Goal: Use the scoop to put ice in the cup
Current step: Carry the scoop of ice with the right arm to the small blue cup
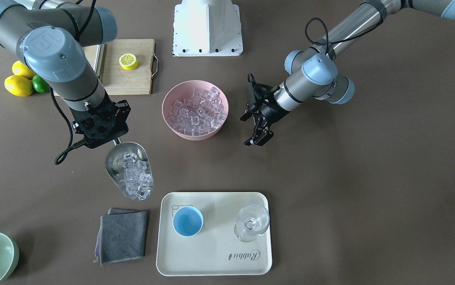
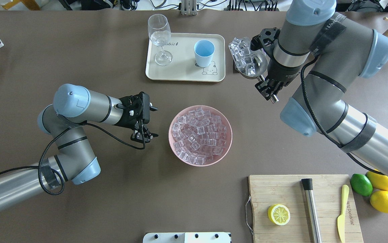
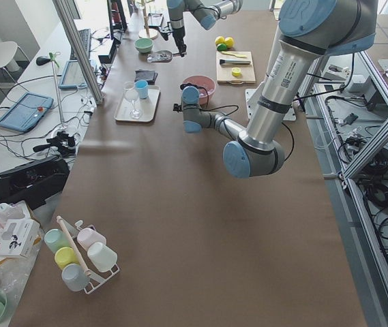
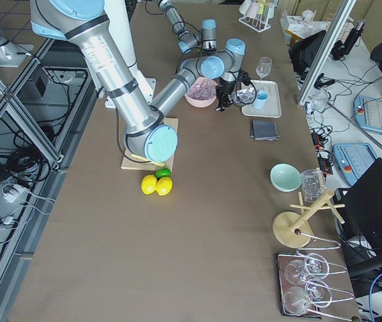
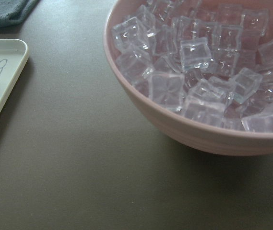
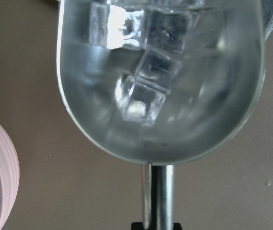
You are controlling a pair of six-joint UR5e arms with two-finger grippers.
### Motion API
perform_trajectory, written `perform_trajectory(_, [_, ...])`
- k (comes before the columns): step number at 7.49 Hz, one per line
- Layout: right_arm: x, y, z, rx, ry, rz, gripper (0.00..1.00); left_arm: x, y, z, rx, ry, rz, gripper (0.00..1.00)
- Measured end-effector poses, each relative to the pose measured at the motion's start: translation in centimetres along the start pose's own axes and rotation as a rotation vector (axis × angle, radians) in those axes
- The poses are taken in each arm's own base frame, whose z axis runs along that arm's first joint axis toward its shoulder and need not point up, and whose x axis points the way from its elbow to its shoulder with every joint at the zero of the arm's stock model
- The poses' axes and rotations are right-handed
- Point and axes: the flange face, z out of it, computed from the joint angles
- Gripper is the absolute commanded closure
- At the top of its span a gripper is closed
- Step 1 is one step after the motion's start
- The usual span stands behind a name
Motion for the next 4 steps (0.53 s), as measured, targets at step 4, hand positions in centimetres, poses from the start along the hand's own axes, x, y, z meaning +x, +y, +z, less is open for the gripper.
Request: perform_trajectory(4, [-4.4,-7.1,-2.7,-0.095,-0.008,0.027,1.00,0.3,-0.5,-1.8,-0.004,-0.005,-0.005,0.01])
